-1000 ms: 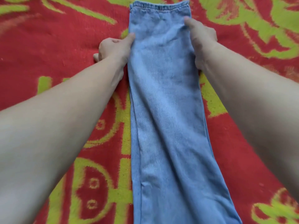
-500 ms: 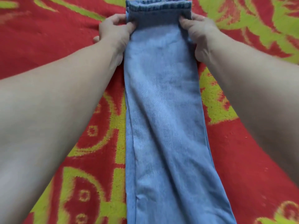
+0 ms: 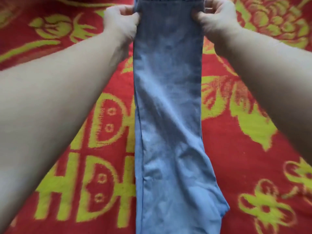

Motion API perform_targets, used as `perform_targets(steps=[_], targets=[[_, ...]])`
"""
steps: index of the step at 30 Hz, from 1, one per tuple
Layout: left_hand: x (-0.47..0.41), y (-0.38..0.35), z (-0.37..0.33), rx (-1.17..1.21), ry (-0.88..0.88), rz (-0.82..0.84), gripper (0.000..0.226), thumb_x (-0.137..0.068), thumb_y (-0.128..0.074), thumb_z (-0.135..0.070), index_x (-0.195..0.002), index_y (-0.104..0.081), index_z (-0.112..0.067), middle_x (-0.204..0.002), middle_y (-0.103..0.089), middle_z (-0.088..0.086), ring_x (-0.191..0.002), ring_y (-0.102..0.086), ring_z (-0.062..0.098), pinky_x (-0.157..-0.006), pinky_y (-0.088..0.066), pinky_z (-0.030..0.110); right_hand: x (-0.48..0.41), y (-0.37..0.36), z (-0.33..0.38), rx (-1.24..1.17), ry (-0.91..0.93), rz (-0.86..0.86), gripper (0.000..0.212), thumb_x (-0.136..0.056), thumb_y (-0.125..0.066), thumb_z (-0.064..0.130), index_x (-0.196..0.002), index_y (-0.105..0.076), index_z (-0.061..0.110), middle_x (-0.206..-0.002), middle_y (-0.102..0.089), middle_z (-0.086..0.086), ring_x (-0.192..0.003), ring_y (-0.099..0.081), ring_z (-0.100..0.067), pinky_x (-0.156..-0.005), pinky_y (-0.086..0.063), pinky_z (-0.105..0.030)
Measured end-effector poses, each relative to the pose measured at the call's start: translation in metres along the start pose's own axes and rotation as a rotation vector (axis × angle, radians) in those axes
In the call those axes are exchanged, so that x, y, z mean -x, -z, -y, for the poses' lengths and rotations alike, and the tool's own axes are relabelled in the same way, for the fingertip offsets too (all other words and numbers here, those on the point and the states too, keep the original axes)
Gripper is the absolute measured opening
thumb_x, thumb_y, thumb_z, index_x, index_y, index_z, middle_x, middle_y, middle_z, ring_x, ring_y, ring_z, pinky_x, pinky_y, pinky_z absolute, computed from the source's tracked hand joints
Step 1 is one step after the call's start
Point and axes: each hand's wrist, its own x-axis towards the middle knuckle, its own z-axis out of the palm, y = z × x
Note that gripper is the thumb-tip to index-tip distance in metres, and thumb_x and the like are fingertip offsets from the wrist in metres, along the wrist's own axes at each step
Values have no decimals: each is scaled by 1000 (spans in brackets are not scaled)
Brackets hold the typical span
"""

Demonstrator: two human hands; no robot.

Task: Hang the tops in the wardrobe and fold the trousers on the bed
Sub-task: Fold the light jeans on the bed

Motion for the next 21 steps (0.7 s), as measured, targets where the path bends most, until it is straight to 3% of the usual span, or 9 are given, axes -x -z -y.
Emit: perform_targets(steps=[4,7,9,11,13,16,18,21], targets=[[33,11,-10,-216,37,-46,32,-84,-58,7,-114,-65,-4,-88,-66,2,-55,-55,-6,-52,-44,12,39,10,21,46,-73,87,36,-83,-58,-11,-111,-69,7,-90,-70,3,-69,-64,5,-66,-51,-15],[71,23,8,-340,28,3,33,-79,-53,9,-98,-68,-13,-80,-65,-4,-57,-52,-7,-55,-42,13,77,10,13,177,-84,174,39,-80,-52,-13,-103,-70,13,-87,-70,1,-67,-62,6,-67,-50,-15],[97,32,32,-464,23,16,30,-78,-55,6,-91,-68,-18,-82,-67,0,-67,-57,5,-62,-46,21,103,14,-3,456,-12,186,33,-81,-56,-3,-101,-70,18,-98,-71,-4,-83,-64,-8,-79,-52,-26],[121,41,59,-709,-27,25,29,-77,-60,0,-98,-72,-16,-99,-68,5,-89,-62,20,-80,-49,31,132,20,-23,748,136,175,27,-82,-59,8,-104,-71,19,-108,-66,-7,-100,-61,-24,-85,-50,-37],[151,53,85,-904,-91,49,32,-76,-62,-2,-103,-73,-17,-110,-64,6,-104,-57,28,-90,-45,35,166,24,-43,884,305,233,23,-84,-61,9,-104,-71,15,-105,-62,-11,-99,-58,-35,-77,-49,-43],[203,67,115,-1057,-201,155,32,-73,-65,1,-98,-74,-17,-112,-66,1,-105,-54,30,-83,-47,38,214,25,-77,1031,467,431,23,-79,-62,5,-98,-71,13,-96,-62,-15,-89,-59,-38,-69,-48,-45],[229,73,133,-1126,-250,251,31,-72,-68,2,-94,-76,-17,-111,-69,0,-104,-57,31,-80,-50,39,237,24,-96,1104,420,555,25,-82,-60,6,-102,-71,16,-99,-62,-13,-90,-58,-37,-71,-44,-45],[246,71,148,-1135,-225,267,25,-77,-69,-3,-94,-78,-18,-112,-71,0,-104,-60,31,-81,-51,40,258,24,-111,1078,256,545,27,-87,-59,8,-107,-71,19,-109,-59,-11,-96,-55,-36,-73,-47,-45]])
